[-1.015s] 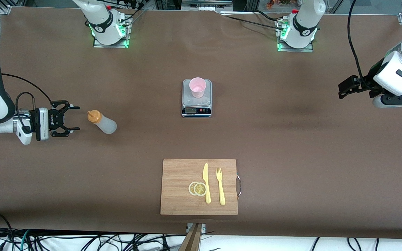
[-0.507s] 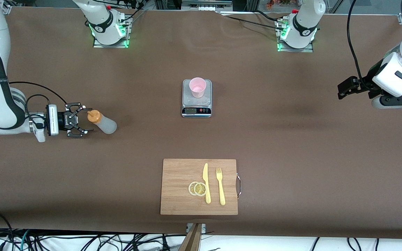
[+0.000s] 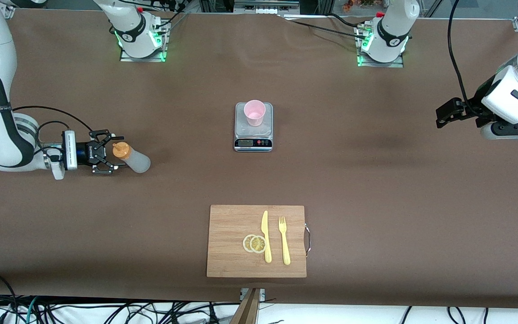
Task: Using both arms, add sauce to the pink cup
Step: 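Reach the right gripper to the squeeze bottle and grasp it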
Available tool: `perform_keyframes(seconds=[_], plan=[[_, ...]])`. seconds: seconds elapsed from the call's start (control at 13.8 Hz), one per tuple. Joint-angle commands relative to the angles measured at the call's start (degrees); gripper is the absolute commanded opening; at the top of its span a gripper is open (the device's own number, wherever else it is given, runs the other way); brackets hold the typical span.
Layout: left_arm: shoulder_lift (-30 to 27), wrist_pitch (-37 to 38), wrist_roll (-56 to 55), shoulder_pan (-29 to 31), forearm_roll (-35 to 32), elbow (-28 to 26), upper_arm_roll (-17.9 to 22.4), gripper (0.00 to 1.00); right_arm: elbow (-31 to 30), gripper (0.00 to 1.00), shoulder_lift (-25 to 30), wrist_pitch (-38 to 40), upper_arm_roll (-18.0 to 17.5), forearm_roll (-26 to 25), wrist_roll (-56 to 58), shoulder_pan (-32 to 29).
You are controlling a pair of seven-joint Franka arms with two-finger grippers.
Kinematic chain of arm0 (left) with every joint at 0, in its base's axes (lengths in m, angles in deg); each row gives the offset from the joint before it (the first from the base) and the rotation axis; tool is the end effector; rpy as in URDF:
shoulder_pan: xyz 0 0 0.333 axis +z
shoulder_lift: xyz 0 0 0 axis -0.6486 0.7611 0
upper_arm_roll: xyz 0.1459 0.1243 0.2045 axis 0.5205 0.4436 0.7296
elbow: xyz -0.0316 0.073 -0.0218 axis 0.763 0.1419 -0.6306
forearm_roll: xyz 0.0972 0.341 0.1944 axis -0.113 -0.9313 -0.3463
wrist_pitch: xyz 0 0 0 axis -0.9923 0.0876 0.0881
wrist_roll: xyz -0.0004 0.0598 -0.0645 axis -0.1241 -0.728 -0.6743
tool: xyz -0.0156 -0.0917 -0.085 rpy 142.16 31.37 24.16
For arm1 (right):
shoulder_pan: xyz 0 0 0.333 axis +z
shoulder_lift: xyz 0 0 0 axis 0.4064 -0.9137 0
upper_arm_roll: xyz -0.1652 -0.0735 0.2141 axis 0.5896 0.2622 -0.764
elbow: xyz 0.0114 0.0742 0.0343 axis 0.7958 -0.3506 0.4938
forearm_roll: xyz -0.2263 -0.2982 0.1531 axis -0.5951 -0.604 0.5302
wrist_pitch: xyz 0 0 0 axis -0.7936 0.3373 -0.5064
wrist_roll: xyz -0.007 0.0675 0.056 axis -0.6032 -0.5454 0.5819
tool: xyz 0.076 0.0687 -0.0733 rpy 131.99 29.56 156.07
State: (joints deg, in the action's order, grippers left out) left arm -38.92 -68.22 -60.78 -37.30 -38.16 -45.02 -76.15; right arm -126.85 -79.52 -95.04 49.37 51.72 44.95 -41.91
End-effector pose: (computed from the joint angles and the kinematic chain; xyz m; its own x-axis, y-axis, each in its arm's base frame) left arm 0.5826 -0.0534 0.5404 0.9979 0.0519 -0.0376 0.0513 -0.9985 -0.0173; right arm 0.5488 -0.0672 0.1184 0.1583 0.4076 0.8993 0.9646 0.1306 -0.2290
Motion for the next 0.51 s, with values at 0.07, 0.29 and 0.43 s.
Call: perform_keyframes(seconds=[0.07,0.29,0.43], plan=[[0.8,0.5,0.2,0.3,0.3,1.7,-0.2,1.0,-1.6,1.0,1.1,0.8,-0.8,1.4,2.8,-0.9],[0.8,0.5,0.2,0.3,0.1,2.1,-0.2,1.0,-1.7,1.0,0.1,1.8,-1.1,3.1,5.9,-0.6],[0.8,0.5,0.3,0.3,0.2,2.1,-0.3,1.0,-1.7,1.0,-0.6,1.9,-1.2,4.4,7.9,-0.4]])
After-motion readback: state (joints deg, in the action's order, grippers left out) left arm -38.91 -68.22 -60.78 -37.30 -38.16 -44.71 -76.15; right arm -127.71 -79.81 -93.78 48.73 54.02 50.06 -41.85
